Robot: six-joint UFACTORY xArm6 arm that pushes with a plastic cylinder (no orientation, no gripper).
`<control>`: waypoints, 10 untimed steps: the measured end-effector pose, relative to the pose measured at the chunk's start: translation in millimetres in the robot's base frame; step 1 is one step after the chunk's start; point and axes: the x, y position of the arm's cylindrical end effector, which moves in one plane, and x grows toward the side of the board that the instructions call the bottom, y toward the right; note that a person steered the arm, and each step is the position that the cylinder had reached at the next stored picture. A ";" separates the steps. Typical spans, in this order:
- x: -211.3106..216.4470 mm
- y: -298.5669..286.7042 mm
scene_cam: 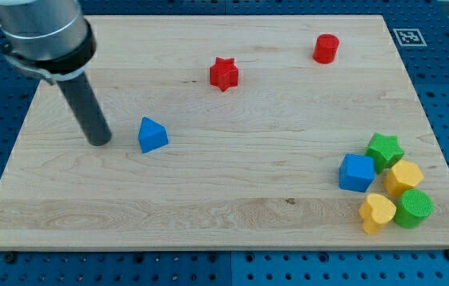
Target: Push the blue triangle below the red star
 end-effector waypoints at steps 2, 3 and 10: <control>-3.0 82.8; -3.0 82.8; 29.9 135.2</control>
